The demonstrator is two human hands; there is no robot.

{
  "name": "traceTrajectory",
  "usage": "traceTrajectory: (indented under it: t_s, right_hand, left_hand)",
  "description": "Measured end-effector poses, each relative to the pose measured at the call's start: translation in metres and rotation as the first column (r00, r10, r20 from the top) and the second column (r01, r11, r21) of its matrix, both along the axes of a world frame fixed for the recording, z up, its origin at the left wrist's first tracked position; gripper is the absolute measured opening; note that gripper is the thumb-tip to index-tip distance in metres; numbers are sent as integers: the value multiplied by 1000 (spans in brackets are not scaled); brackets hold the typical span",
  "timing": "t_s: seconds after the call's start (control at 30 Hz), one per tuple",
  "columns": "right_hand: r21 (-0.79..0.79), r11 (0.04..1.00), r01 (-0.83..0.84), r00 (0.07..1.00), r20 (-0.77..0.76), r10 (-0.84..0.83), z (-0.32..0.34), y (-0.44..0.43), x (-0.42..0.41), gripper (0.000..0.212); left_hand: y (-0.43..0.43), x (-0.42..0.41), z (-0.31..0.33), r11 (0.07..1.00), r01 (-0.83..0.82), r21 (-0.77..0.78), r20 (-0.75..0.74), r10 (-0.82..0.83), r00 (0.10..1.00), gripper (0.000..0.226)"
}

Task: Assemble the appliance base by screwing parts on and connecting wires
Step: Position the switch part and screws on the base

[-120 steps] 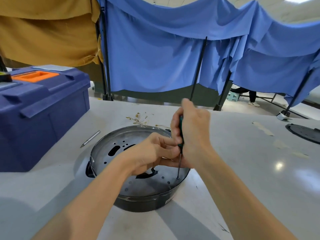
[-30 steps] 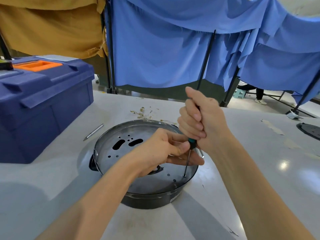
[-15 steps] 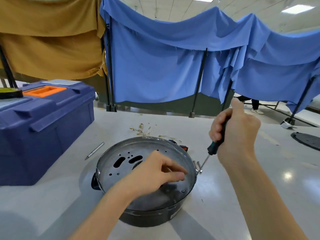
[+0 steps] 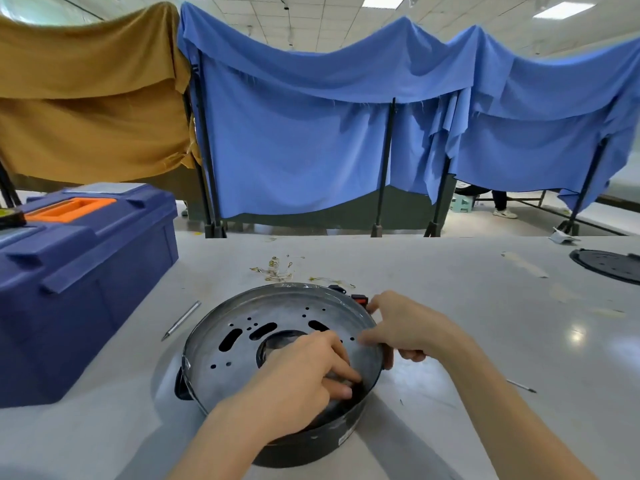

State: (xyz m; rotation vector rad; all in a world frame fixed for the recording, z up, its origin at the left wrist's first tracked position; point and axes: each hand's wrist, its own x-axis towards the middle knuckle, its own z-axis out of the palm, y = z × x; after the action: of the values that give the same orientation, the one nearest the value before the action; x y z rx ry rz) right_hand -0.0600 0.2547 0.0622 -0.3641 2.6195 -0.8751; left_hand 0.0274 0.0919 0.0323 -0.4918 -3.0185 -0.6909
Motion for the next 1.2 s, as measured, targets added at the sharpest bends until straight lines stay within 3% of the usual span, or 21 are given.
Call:
traceTrajectory:
  t_s: [0.23, 0.33, 0.57, 0.63, 0.7, 0.77, 0.93, 1.03, 1.2]
  right_hand:
    - [-126, 992, 2, 1000, -7, -3, 0, 0, -8, 32]
    - [-177, 984, 3, 1000, 16, 0, 3, 0, -8, 17]
    - [-137, 990, -13, 999, 37, 18, 1, 2, -8, 3]
    - [-124, 992, -18, 997, 66, 27, 1, 4, -8, 9]
    - [-96, 995, -22, 994, 100, 31, 0, 6, -9, 33]
    - [-89, 995, -50, 986, 153, 63, 0, 8, -8, 43]
    - [-124, 991, -59, 984, 162, 79, 2, 15, -15, 32]
    - [-193, 981, 28, 994, 109, -7, 4, 31, -26, 32]
    - [-190, 961, 203, 979, 12, -204, 0, 59, -42, 8]
  left_hand:
    - [-3, -1, 6, 997, -7, 72, 12, 6, 1000, 28]
    - [-2, -1, 9, 999, 1, 42, -30, 0, 1000, 29]
    - [0, -7, 4, 998, 53, -24, -31, -54, 998, 28]
    - [-3, -10, 5, 999, 49, -12, 5, -49, 999, 32]
    - [-10, -14, 9, 998, -22, 54, 4, 22, 1000, 33]
    - [-20, -20, 12, 990, -107, 92, -40, 111, 993, 31]
    - [-37, -42, 12, 987, -154, -41, -32, 153, 988, 45]
    - [-40, -47, 1, 984, -166, -73, 36, 168, 985, 53]
    - [-45, -48, -15, 979, -166, -115, 38, 172, 984, 43]
